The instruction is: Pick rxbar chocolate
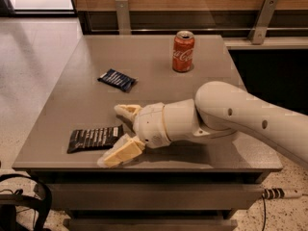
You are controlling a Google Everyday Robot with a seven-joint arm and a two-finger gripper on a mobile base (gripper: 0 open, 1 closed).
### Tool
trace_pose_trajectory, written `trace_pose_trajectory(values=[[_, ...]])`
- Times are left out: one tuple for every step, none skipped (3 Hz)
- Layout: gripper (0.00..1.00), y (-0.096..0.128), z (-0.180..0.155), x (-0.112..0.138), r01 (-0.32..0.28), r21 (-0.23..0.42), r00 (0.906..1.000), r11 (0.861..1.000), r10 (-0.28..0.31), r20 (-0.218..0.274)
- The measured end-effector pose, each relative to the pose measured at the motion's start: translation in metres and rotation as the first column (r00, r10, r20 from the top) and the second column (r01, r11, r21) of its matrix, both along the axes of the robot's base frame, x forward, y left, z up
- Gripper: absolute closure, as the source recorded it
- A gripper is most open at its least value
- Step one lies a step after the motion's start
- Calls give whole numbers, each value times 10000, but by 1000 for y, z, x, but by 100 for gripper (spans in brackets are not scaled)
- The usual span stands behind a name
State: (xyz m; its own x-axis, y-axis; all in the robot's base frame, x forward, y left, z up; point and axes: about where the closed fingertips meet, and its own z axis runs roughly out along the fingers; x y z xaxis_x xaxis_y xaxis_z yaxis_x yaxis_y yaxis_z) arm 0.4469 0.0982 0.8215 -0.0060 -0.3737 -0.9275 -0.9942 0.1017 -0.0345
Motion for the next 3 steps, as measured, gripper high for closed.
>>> trace_pose_trajectory(values=[[47,2,1,-1,-51,-10,10000,10000,52,22],[70,4,2,-2,-81,-16,10000,10000,81,36],[95,6,2,-3,-118,-26,9999,9999,119,54]])
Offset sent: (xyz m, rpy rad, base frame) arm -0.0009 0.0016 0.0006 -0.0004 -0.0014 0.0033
